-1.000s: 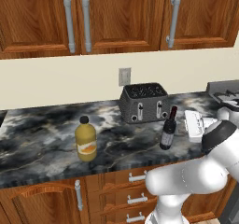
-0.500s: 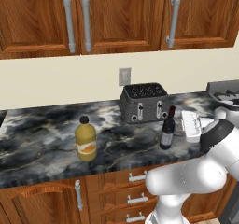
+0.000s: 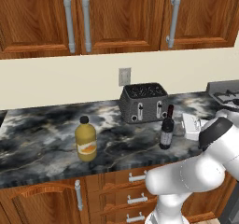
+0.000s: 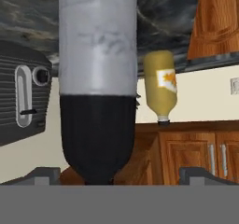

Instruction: There is a wine glass and glass cup on the dining counter. Place the wine bottle next to the wine glass and the juice bottle next to the glass cup.

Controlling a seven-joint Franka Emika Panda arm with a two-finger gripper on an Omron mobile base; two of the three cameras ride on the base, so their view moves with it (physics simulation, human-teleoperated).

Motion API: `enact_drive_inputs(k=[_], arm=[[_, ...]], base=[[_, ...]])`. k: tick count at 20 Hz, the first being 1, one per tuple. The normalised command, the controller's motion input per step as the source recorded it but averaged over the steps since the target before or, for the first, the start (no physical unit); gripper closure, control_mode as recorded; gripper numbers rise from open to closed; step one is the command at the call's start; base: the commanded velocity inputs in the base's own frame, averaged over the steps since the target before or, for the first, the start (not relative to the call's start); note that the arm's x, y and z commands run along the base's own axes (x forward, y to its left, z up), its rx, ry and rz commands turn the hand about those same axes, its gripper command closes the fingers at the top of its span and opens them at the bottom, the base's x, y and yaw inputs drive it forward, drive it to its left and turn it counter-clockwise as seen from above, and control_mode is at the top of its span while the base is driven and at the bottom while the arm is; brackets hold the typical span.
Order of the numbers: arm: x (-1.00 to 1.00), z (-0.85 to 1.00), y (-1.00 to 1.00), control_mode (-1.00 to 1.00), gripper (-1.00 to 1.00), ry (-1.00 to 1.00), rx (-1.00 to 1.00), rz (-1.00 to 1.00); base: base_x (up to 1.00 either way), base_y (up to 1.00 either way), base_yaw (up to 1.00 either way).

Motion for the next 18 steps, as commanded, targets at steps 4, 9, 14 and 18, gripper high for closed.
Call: enact_drive_inputs(k=[4,9,14,18], arm=[[0.0,-0.01,0.0,-1.0,-1.0,0.06,0.02,-0.13],[0.0,-0.03,0.25,-1.0,-1.0,0.0,-0.03,-0.02],[0.03,-0.05,0.17,-1.0,-1.0,0.05,-0.01,0.0],[0.0,-0.23,0.23,-1.0,-1.0,0.11,0.0,0.0]], base=[[0.0,0.0,0.0],[0.0,0.0,0.0],[0.0,0.0,0.0],[0.0,0.0,0.0]])
